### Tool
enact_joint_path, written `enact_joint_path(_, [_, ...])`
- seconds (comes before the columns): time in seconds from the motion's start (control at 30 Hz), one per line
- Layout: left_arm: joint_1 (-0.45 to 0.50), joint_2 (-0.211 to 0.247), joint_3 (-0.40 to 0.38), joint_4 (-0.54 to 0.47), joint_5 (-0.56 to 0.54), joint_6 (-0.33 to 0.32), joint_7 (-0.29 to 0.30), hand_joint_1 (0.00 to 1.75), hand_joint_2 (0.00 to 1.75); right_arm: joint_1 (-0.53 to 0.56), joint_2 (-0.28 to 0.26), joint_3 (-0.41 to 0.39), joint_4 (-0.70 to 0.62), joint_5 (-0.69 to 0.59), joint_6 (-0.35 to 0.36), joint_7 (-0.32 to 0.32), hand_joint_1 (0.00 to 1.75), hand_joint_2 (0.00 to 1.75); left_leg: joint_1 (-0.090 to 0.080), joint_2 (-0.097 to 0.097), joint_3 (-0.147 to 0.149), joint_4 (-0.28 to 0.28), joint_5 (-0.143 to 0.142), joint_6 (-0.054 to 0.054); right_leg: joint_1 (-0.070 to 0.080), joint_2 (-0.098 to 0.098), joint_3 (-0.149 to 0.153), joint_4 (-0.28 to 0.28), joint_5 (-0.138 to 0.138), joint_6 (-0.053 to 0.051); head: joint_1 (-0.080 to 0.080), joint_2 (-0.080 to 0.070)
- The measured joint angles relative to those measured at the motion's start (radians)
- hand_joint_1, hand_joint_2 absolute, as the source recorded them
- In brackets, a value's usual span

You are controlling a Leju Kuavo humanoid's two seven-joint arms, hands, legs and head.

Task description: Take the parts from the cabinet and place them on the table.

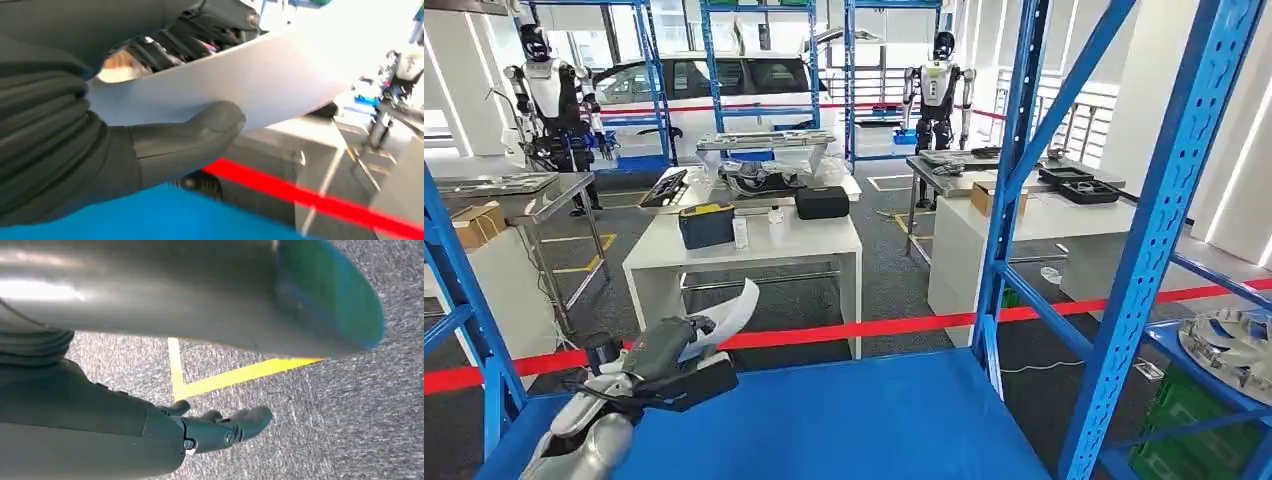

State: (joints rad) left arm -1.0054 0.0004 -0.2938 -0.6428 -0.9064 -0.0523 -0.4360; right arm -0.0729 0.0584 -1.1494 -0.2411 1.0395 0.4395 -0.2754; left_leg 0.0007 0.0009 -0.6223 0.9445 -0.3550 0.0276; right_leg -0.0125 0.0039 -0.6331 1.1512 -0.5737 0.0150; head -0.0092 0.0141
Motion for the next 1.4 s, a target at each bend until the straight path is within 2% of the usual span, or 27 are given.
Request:
enact_joint_path(0.07, [0.002,0.000,-0.006,-0.009,0.000,-0.002,0.002,1.75,1.75,0.003,0.000,0.000,0.000,0.001,0.000,0.000,0.00,0.00,0.001,0.000,-0.005,0.003,0.001,-0.003,-0.010,0.000,-0.060,0.129,-0.052,0.011,0.000,0.000])
enact_joint_path(0.1, [0.003,-0.001,-0.012,-0.010,0.000,-0.003,0.002,1.75,1.75,0.003,0.000,0.000,0.000,0.001,0.000,0.001,0.00,0.00,0.004,0.000,-0.010,0.007,0.001,-0.009,-0.015,0.000,-0.065,0.137,-0.044,0.017,0.000,0.000])
enact_joint_path(0.13, [0.004,-0.001,-0.014,-0.012,0.000,-0.003,0.002,1.75,1.75,0.002,0.000,0.000,0.000,0.002,0.000,0.000,0.00,0.00,0.009,-0.001,-0.017,0.016,0.001,-0.016,-0.021,-0.001,-0.046,0.095,-0.015,0.023,0.000,0.000])
enact_joint_path(0.2, [0.002,-0.001,-0.016,-0.019,0.000,-0.003,0.002,1.75,1.75,0.001,0.000,0.000,0.000,0.002,0.000,0.000,0.00,0.00,0.024,-0.001,-0.041,0.055,-0.010,-0.039,-0.038,-0.002,0.051,-0.085,0.064,0.045,0.000,0.000])
enact_joint_path(0.23, [0.001,-0.001,-0.017,-0.024,0.000,-0.003,0.002,1.75,1.75,-0.001,0.000,0.000,0.000,0.002,0.000,0.000,0.00,0.00,0.026,0.000,-0.051,0.073,-0.016,-0.048,-0.038,-0.007,0.051,-0.099,0.059,0.048,0.000,0.000])
enact_joint_path(0.27, [0.000,0.002,-0.017,-0.031,0.000,-0.003,0.004,1.75,1.75,0.000,0.008,0.000,0.002,0.002,-0.001,0.000,0.00,0.00,0.018,-0.002,-0.062,0.097,-0.027,-0.063,-0.032,0.004,0.039,-0.092,0.059,0.033,0.002,0.000])
enact_joint_path(0.3, [-0.001,0.002,-0.017,-0.035,0.000,-0.003,0.002,1.75,1.75,0.001,0.005,-0.001,0.002,0.003,-0.003,0.002,0.00,0.00,0.019,-0.004,-0.062,0.095,-0.028,-0.066,-0.032,0.003,0.034,-0.073,0.058,0.008,0.001,0.000])
enact_joint_path(0.4, [-0.004,0.005,-0.022,-0.037,0.005,-0.003,0.002,1.75,1.75,-0.002,0.005,-0.001,0.002,0.008,-0.003,0.000,0.00,0.00,0.024,-0.002,-0.066,0.089,-0.021,-0.076,-0.030,0.002,0.027,-0.068,0.064,-0.018,0.001,0.000])
enact_joint_path(0.43, [-0.003,0.010,-0.026,-0.041,0.011,-0.004,0.002,1.75,1.75,-0.003,0.005,-0.001,0.002,0.014,-0.003,0.000,0.00,0.00,0.025,-0.003,-0.070,0.104,-0.038,-0.078,-0.030,0.001,0.026,-0.069,0.069,-0.026,0.001,0.000])
enact_joint_path(0.47, [0.000,0.020,-0.032,-0.048,0.017,-0.010,-0.001,1.75,1.75,-0.003,0.005,-0.001,0.002,0.020,-0.003,0.002,0.00,0.00,0.024,-0.001,-0.085,0.151,-0.081,-0.079,-0.029,0.002,0.024,-0.071,0.073,-0.032,0.001,0.000])
enact_joint_path(0.57, [0.011,0.049,-0.058,-0.064,0.024,-0.021,-0.005,1.75,1.75,-0.001,0.005,-0.001,0.002,0.030,-0.003,0.005,0.00,0.00,0.021,-0.002,-0.165,0.375,-0.206,-0.077,-0.020,0.002,0.012,-0.072,0.082,-0.041,0.000,0.000])
enact_joint_path(0.6, [0.024,0.056,-0.065,-0.065,0.026,-0.023,-0.007,1.75,1.75,-0.001,0.005,-0.001,0.002,0.032,-0.003,0.006,0.00,0.00,0.019,-0.002,-0.170,0.408,-0.216,-0.072,-0.017,0.002,0.010,-0.072,0.084,-0.042,0.001,0.000])
enact_joint_path(0.67, [0.042,0.067,-0.075,-0.068,0.027,-0.023,-0.010,1.75,1.75,-0.001,0.005,-0.001,0.002,0.032,-0.003,0.010,0.00,0.00,0.013,-0.002,-0.118,0.342,-0.183,-0.056,-0.011,0.002,0.005,-0.072,0.088,-0.042,0.001,0.000])
enact_joint_path(0.73, [0.042,0.073,-0.084,-0.071,0.027,-0.022,-0.013,1.75,1.75,-0.002,0.006,-0.001,0.002,0.032,-0.003,0.018,0.00,0.00,0.000,-0.003,-0.012,0.170,-0.126,-0.031,-0.008,0.001,0.003,-0.072,0.092,-0.039,0.002,0.000])
enact_joint_path(0.77, [0.040,0.077,-0.087,-0.077,0.027,-0.021,-0.013,1.75,1.75,-0.002,0.008,-0.001,0.002,0.032,-0.003,0.021,0.00,0.00,-0.008,-0.001,0.015,0.117,-0.136,-0.026,-0.005,-0.001,0.000,-0.072,0.094,-0.034,0.001,0.000])
enact_joint_path(0.8, [0.039,0.076,-0.092,-0.077,0.027,-0.021,-0.014,1.75,1.75,-0.003,0.008,-0.001,0.002,0.032,-0.003,0.022,0.00,0.00,-0.011,0.005,0.022,0.113,-0.123,-0.034,-0.005,-0.001,0.000,-0.073,0.097,-0.030,0.001,0.000])
enact_joint_path(0.9, [0.039,0.080,-0.106,-0.074,0.028,-0.015,-0.012,1.75,1.75,-0.002,0.008,-0.001,0.002,0.032,-0.003,0.037,0.00,0.00,-0.015,0.003,0.017,0.106,-0.111,-0.024,-0.007,-0.001,0.002,-0.088,0.111,-0.008,0.000,0.000])
enact_joint_path(0.93, [0.038,0.080,-0.110,-0.073,0.028,-0.012,-0.009,1.75,1.75,-0.002,0.009,-0.001,0.002,0.032,0.001,0.041,0.00,0.00,-0.004,0.008,0.018,0.092,-0.096,-0.017,-0.009,-0.001,-0.003,-0.081,0.102,-0.005,0.001,0.000])
enact_joint_path(1.0, [0.034,0.080,-0.118,-0.069,0.028,-0.008,-0.001,1.75,1.75,-0.002,0.009,-0.001,0.002,0.032,0.011,0.045,0.00,0.00,-0.007,0.010,0.006,0.086,-0.085,-0.004,-0.005,-0.001,-0.031,-0.002,0.021,-0.001,0.001,0.000])
enact_joint_path(1.07, [0.035,0.080,-0.125,-0.061,0.027,-0.003,0.001,1.75,1.75,-0.002,0.009,-0.001,0.002,0.029,0.012,0.054,0.00,0.00,-0.011,0.010,-0.012,0.087,-0.074,0.003,-0.003,-0.001,-0.084,0.152,-0.063,0.002,0.001,0.000])
enact_joint_path(1.1, [0.035,0.080,-0.130,-0.057,0.027,-0.002,0.002,1.75,1.75,-0.002,0.009,-0.001,0.002,0.029,0.013,0.055,0.00,0.00,-0.012,0.009,-0.020,0.088,-0.068,0.004,-0.002,-0.001,-0.093,0.191,-0.075,0.002,0.001,0.000])
enact_joint_path(1.13, [0.036,0.080,-0.134,-0.053,0.027,-0.001,0.003,1.75,1.75,-0.002,0.009,-0.001,0.002,0.029,0.012,0.055,0.00,0.00,-0.013,0.009,-0.029,0.089,-0.062,0.004,-0.001,-0.001,-0.082,0.187,-0.065,0.001,0.001,0.000])
enact_joint_path(1.17, [0.036,0.080,-0.134,-0.049,0.027,0.001,0.003,1.75,1.75,-0.002,0.009,-0.001,0.003,0.029,0.015,0.055,0.00,0.00,-0.014,0.009,-0.038,0.090,-0.055,0.003,0.000,-0.001,-0.048,0.139,-0.038,-0.001,0.001,0.000])
enact_joint_path(1.23, [0.035,0.080,-0.136,-0.042,0.027,0.012,0.003,1.75,1.75,-0.003,0.009,-0.001,0.002,0.028,0.019,0.056,0.00,0.00,-0.014,0.008,-0.053,0.094,-0.043,-0.002,0.004,-0.001,0.063,-0.029,0.022,-0.010,0.002,0.000])
enact_joint_path(1.27, [0.034,0.080,-0.137,-0.039,0.027,0.018,0.004,1.75,1.75,-0.005,0.008,-0.001,0.002,0.028,0.019,0.056,0.00,0.00,-0.013,0.008,-0.058,0.098,-0.036,-0.006,0.008,-0.001,0.108,-0.112,0.006,-0.019,0.001,0.000])
enact_joint_path(1.3, [0.034,0.080,-0.138,-0.036,0.026,0.023,0.005,1.75,1.75,-0.004,0.006,-0.001,0.002,0.029,0.019,0.058,0.00,0.00,-0.015,0.008,-0.060,0.096,-0.030,-0.013,0.015,0.000,0.105,-0.102,0.033,-0.021,0.000,0.000])
enact_joint_path(1.4, [0.033,0.080,-0.148,-0.026,0.024,0.034,0.006,1.75,1.75,-0.004,0.006,-0.001,0.002,0.029,0.019,0.062,0.00,0.00,-0.011,0.008,-0.059,0.087,-0.008,-0.031,0.020,0.000,0.096,-0.111,0.043,-0.038,0.000,0.000])
